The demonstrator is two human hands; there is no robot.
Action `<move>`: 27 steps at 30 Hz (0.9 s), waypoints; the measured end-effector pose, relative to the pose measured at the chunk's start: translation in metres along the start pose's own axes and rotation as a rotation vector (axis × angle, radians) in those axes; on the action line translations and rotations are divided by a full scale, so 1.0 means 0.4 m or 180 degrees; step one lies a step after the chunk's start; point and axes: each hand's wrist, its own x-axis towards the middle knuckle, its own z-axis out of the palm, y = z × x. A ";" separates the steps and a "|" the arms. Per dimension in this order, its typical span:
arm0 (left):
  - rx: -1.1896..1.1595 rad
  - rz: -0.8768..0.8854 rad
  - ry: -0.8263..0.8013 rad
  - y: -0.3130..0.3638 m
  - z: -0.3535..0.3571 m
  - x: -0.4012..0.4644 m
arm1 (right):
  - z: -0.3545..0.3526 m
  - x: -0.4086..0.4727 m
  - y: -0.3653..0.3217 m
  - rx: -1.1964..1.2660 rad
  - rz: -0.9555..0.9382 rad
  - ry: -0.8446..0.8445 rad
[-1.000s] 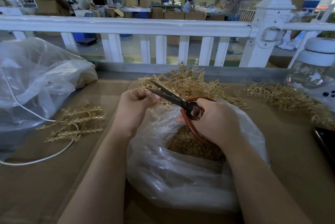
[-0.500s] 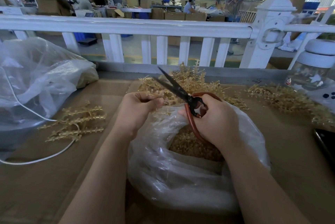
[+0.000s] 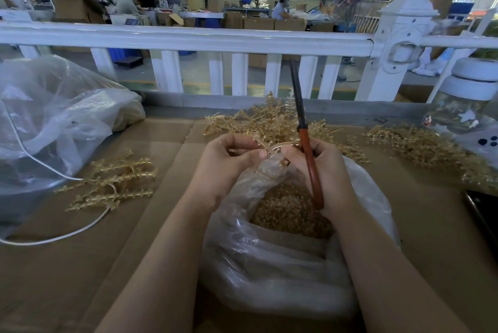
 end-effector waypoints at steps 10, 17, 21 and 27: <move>-0.1385 -0.1014 -0.0211 0.001 0.024 0.000 | -0.008 -0.005 0.001 0.0735 -0.0230 0.0028; -0.1238 -0.0885 -0.0613 -0.002 0.025 -0.003 | -0.006 -0.008 -0.002 0.0439 -0.0338 -0.0064; -0.0966 -0.0564 -0.0564 -0.002 0.031 -0.007 | -0.005 -0.009 -0.008 0.0192 -0.0296 -0.0052; -0.0313 -0.0154 -0.0071 0.000 0.031 -0.001 | -0.004 -0.006 -0.006 -0.0206 -0.0241 0.0045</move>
